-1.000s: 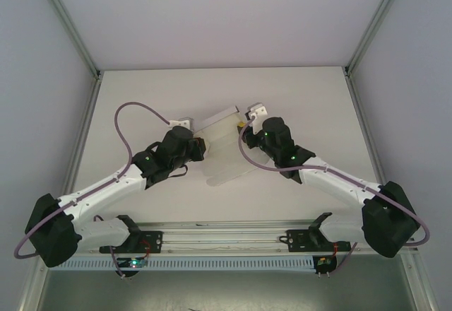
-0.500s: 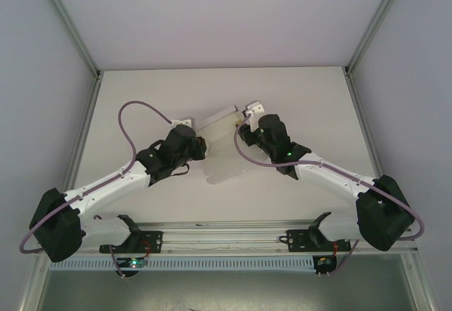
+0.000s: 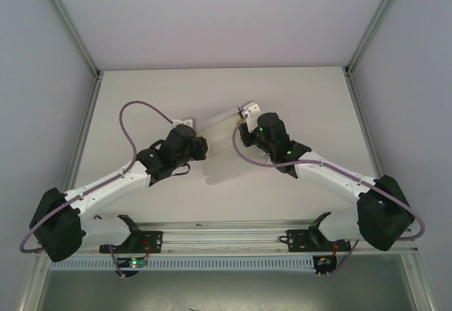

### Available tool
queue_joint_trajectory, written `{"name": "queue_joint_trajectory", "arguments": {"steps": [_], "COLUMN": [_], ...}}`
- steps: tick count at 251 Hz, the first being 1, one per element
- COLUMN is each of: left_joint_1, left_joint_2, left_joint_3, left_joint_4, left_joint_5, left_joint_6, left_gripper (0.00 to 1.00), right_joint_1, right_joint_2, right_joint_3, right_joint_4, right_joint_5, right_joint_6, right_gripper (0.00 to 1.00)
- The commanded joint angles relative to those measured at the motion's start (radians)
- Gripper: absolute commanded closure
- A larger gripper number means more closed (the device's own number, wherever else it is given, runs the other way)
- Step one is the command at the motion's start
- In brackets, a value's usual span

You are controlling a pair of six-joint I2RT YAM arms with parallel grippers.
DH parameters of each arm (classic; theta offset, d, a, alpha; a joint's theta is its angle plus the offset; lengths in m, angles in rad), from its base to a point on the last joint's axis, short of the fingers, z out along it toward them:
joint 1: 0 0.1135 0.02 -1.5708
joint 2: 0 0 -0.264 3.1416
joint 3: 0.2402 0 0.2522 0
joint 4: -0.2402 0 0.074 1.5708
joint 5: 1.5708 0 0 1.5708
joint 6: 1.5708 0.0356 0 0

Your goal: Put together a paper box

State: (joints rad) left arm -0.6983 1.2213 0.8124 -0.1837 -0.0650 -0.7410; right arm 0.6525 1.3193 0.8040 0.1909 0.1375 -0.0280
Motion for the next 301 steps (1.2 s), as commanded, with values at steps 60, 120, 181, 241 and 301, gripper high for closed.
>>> {"name": "queue_joint_trajectory", "arguments": {"steps": [60,120,181,241,301], "left_joint_1": [-0.007,-0.008,-0.009,-0.008,-0.008], "left_joint_2": [0.004,-0.028,-0.043,-0.034,-0.014], "left_joint_3": [0.043,0.033,0.027,0.046,0.054], "left_joint_4": [-0.183,-0.25,-0.287,-0.329,-0.282], "left_joint_5": [-0.112,-0.192,-0.231,-0.263,-0.244], "left_joint_6": [-0.029,-0.064,-0.082,-0.102,-0.055], "left_gripper": [1.0,1.0,1.0,1.0,1.0], "right_joint_1": [0.067,0.031,0.0,-0.002,0.004], "right_joint_2": [0.166,0.214,0.233,0.276,0.123], "right_joint_3": [0.154,0.188,0.172,0.189,0.066], "right_joint_4": [-0.052,-0.097,-0.022,-0.008,0.01], "right_joint_5": [0.886,1.136,1.163,1.181,0.411], "right_joint_6": [0.015,0.039,-0.062,-0.14,-0.043], "right_gripper": [0.96,0.96,0.96,0.98,0.77]}}
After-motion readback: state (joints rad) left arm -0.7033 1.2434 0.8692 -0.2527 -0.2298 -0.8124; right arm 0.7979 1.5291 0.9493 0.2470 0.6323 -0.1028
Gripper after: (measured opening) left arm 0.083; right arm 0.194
